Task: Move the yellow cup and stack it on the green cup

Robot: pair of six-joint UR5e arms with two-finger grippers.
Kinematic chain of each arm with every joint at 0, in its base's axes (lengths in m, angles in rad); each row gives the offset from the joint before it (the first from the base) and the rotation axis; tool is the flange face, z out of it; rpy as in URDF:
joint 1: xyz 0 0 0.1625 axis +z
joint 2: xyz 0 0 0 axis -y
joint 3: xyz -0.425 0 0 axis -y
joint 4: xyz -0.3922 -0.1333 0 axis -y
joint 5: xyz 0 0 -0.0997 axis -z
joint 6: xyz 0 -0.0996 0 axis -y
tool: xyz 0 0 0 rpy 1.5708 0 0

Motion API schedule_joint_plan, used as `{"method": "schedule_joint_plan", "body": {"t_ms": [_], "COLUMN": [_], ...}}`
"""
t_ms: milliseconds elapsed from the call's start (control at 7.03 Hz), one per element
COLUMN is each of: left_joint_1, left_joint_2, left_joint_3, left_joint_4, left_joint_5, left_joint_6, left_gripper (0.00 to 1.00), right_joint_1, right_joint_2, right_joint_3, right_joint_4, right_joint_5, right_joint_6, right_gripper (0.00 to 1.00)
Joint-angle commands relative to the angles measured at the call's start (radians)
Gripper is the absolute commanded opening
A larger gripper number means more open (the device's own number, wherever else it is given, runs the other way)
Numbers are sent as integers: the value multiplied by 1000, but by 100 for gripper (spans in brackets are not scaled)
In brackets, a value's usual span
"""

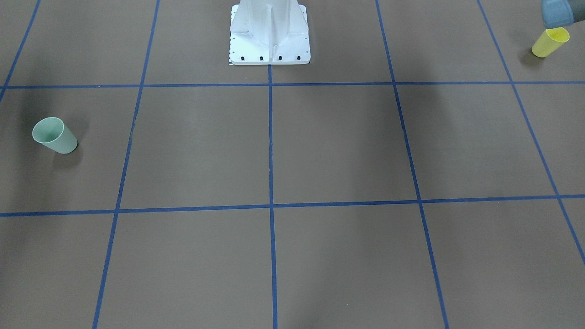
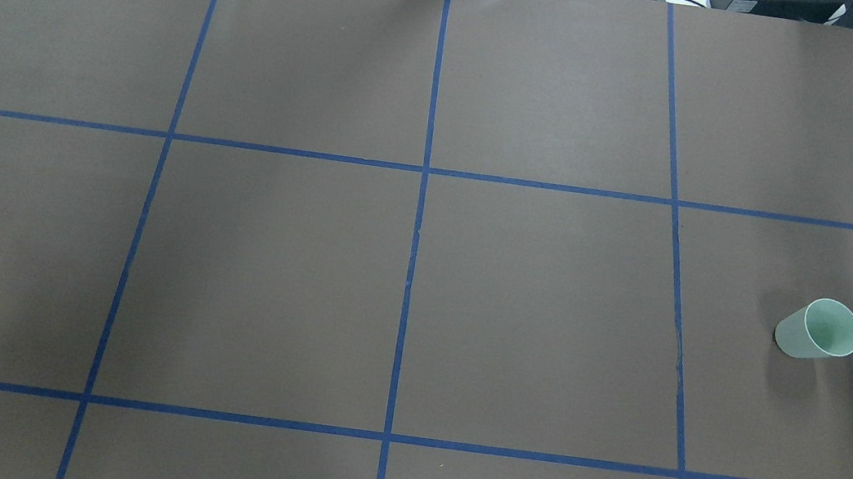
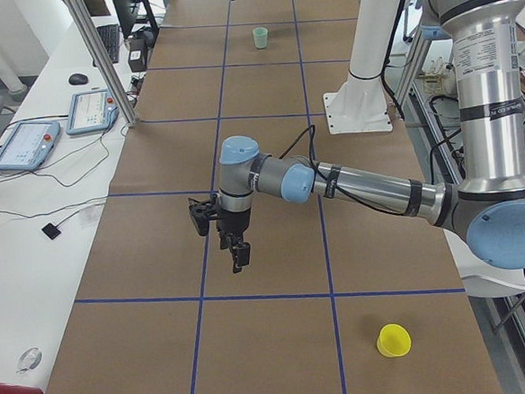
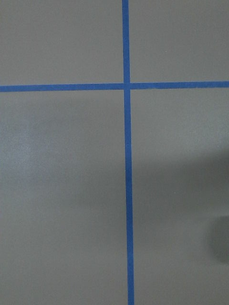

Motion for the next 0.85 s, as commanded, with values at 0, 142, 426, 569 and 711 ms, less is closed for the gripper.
{"method": "schedule_joint_plan", "body": {"t_ms": [0, 142, 426, 569, 711], "left_joint_1": [128, 208, 279, 364, 440], "left_joint_2": [-7, -1, 34, 33, 34], "left_joint_3": [20, 15, 12, 15, 20], "left_joint_4": [-13, 10, 269, 389, 541], "left_joint_5": [246, 352, 384, 386, 384], "left_joint_6": [-370, -544, -733, -880, -1076], "left_gripper": [93, 93, 92, 91, 87], "right_joint_1": [-15, -27, -46, -53, -76], "right_joint_2": [4, 4, 2, 1, 2], "right_joint_3": [1, 1, 17, 23, 24], "right_joint_4": [33, 35, 35, 37, 40], "right_joint_5": [-22, -25, -51, -56, -97], "right_joint_6": [1, 1, 1, 1, 1], "right_gripper": [99, 99, 99, 99, 99]}}
